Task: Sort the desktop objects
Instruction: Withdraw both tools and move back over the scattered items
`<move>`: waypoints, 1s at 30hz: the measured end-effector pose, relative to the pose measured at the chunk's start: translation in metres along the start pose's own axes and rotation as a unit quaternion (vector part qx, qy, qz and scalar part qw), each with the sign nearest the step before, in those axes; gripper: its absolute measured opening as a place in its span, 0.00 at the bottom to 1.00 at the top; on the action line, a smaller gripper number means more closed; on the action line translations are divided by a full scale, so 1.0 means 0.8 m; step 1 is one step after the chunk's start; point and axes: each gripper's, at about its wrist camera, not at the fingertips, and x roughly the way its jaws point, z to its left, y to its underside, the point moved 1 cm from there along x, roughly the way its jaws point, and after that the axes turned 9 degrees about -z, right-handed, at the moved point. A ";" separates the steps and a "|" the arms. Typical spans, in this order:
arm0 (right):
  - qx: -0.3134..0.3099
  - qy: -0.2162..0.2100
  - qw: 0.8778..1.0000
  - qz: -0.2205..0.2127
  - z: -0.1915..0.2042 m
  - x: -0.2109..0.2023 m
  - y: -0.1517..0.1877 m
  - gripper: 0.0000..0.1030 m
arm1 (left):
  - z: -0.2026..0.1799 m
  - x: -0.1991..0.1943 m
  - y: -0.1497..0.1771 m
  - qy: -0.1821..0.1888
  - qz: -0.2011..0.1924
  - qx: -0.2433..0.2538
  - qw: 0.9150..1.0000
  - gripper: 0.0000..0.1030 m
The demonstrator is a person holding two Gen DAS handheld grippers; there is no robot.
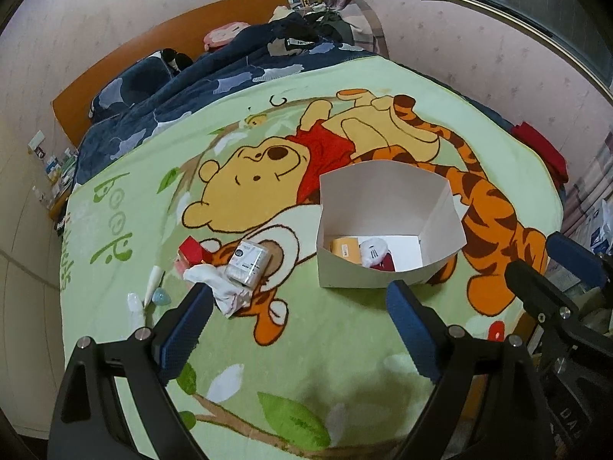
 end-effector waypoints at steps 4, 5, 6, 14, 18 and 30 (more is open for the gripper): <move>-0.005 -0.004 1.000 0.002 0.010 -0.002 0.001 0.50 | 0.006 -0.001 0.008 -0.002 0.006 -0.004 1.000 0.90; -0.005 -0.007 1.000 0.004 0.013 -0.002 0.002 0.50 | 0.008 -0.001 0.011 -0.003 0.009 -0.006 1.000 0.90; -0.006 -0.010 1.000 0.005 0.016 -0.002 0.003 0.50 | 0.010 -0.001 0.013 -0.003 0.011 -0.007 1.000 0.90; -0.041 -0.061 0.997 0.032 0.064 0.016 0.026 0.50 | 0.051 0.012 0.060 -0.023 0.058 -0.041 0.997 0.90; -0.068 -0.099 0.991 0.058 0.102 0.036 0.050 0.50 | 0.087 0.026 0.108 -0.055 0.097 -0.068 0.991 0.90; -0.157 -0.198 0.965 0.078 0.241 0.117 0.108 0.50 | 0.212 0.066 0.250 -0.151 0.155 -0.145 0.965 0.90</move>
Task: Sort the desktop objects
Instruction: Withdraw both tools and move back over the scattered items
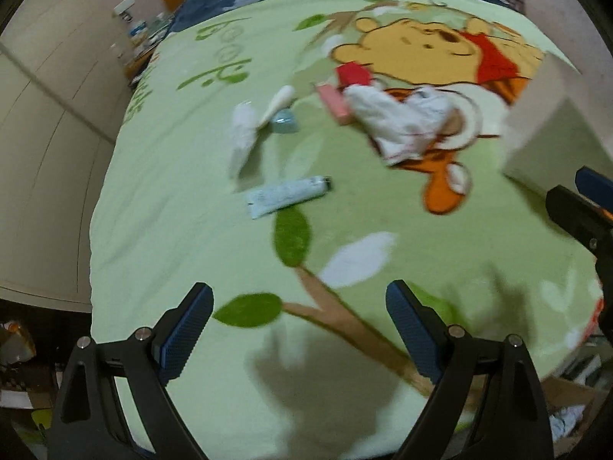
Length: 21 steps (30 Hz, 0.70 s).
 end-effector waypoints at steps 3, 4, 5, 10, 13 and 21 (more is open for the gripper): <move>-0.015 -0.011 1.000 -0.004 0.015 0.037 -0.004 0.50 | 0.012 0.038 -0.006 0.001 -0.020 0.005 1.000 0.90; -0.015 -0.013 1.000 -0.004 0.017 0.046 -0.005 0.50 | 0.010 0.049 -0.010 0.001 -0.028 0.009 1.000 0.90; -0.015 -0.013 1.000 -0.006 0.018 0.057 -0.006 0.50 | 0.009 0.066 -0.014 0.002 -0.040 0.017 0.999 0.90; -0.012 -0.004 1.000 -0.005 0.014 0.094 0.000 0.50 | -0.001 0.141 -0.030 0.011 -0.045 0.045 0.998 0.90; -0.005 0.000 1.000 0.001 0.007 0.109 0.006 0.50 | 0.009 0.167 -0.037 0.003 -0.049 0.033 0.998 0.90; -0.039 0.010 0.999 -0.019 0.010 0.158 -0.020 0.50 | 0.052 0.200 -0.095 -0.043 -0.090 -0.016 0.995 0.90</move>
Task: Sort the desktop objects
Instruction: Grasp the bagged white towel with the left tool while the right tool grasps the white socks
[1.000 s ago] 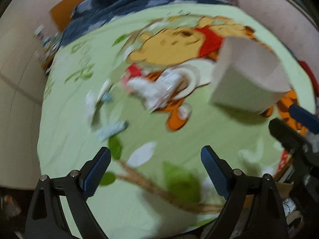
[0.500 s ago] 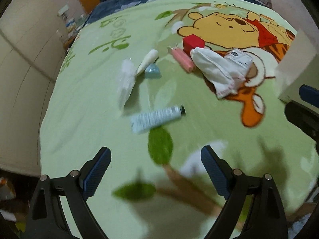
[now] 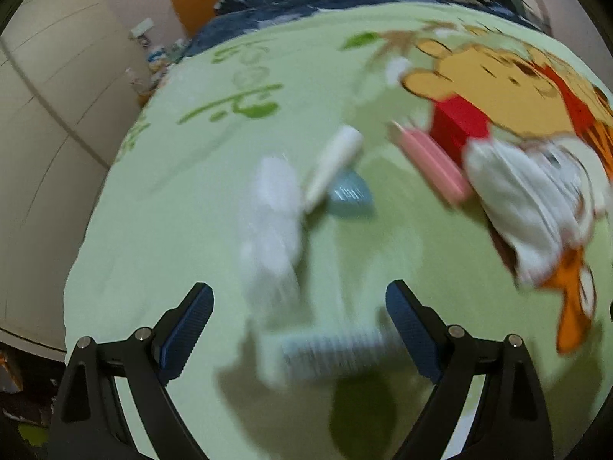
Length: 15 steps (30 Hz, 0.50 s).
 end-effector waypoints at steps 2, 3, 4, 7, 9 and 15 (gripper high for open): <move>-0.024 0.000 1.000 -0.010 0.008 0.018 -0.015 0.50 | 0.006 0.014 -0.012 -0.008 -0.001 -0.014 1.000 0.90; -0.041 0.000 0.999 -0.017 0.013 0.027 -0.022 0.50 | 0.007 0.020 -0.019 -0.007 -0.001 -0.021 1.000 0.90; -0.053 -0.002 0.998 -0.021 0.017 0.035 -0.027 0.50 | 0.009 0.025 -0.024 -0.004 0.000 -0.027 1.000 0.90; -0.088 -0.002 0.996 -0.023 0.028 0.063 -0.040 0.50 | 0.010 0.041 -0.035 -0.004 0.003 -0.034 0.999 0.90; -0.106 0.005 0.994 -0.014 0.031 0.085 -0.044 0.50 | 0.010 0.053 -0.040 -0.009 0.011 -0.033 0.999 0.90; -0.104 -0.006 0.994 0.028 0.032 0.133 -0.040 0.50 | 0.016 0.086 -0.036 -0.017 0.041 -0.036 0.998 0.80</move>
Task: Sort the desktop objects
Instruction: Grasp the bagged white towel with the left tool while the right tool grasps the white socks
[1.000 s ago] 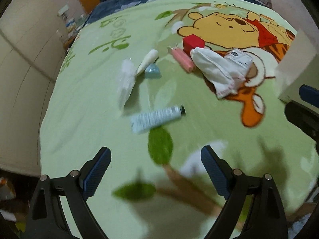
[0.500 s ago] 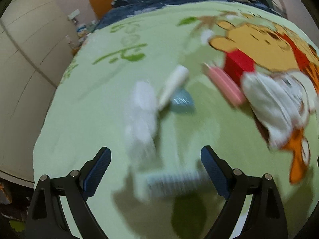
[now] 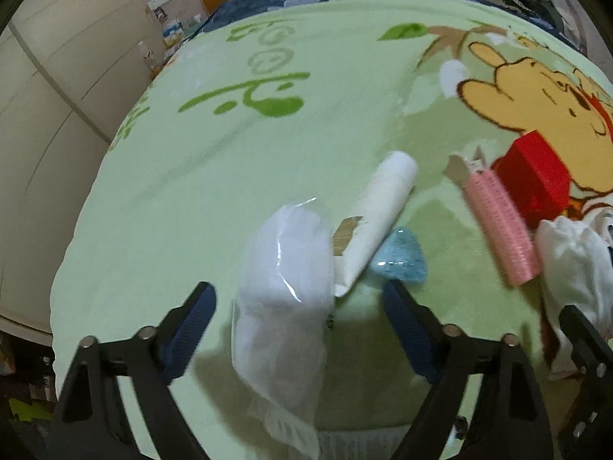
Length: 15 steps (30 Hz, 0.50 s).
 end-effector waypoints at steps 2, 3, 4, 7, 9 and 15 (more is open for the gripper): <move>0.003 -0.004 1.000 0.004 0.001 0.007 0.000 0.45 | 0.002 0.011 0.002 0.008 0.014 -0.004 1.000 0.60; 0.005 -0.008 1.000 0.007 0.001 0.010 0.000 0.42 | 0.005 0.016 0.005 0.011 0.021 -0.009 1.000 0.56; 0.007 -0.013 1.000 0.011 0.001 0.013 0.001 0.35 | 0.008 0.019 0.007 0.010 0.022 -0.014 1.000 0.54; 0.023 -0.029 0.999 0.020 -0.001 0.018 0.004 0.19 | 0.010 0.018 0.009 0.006 0.017 -0.015 1.000 0.43; 0.039 -0.040 0.998 0.020 -0.003 0.014 0.006 0.16 | 0.012 0.014 0.010 0.006 0.017 -0.017 1.000 0.33; 0.102 -0.068 0.992 0.009 -0.014 -0.026 0.016 0.15 | 0.017 -0.020 0.023 0.012 0.017 -0.033 0.999 0.28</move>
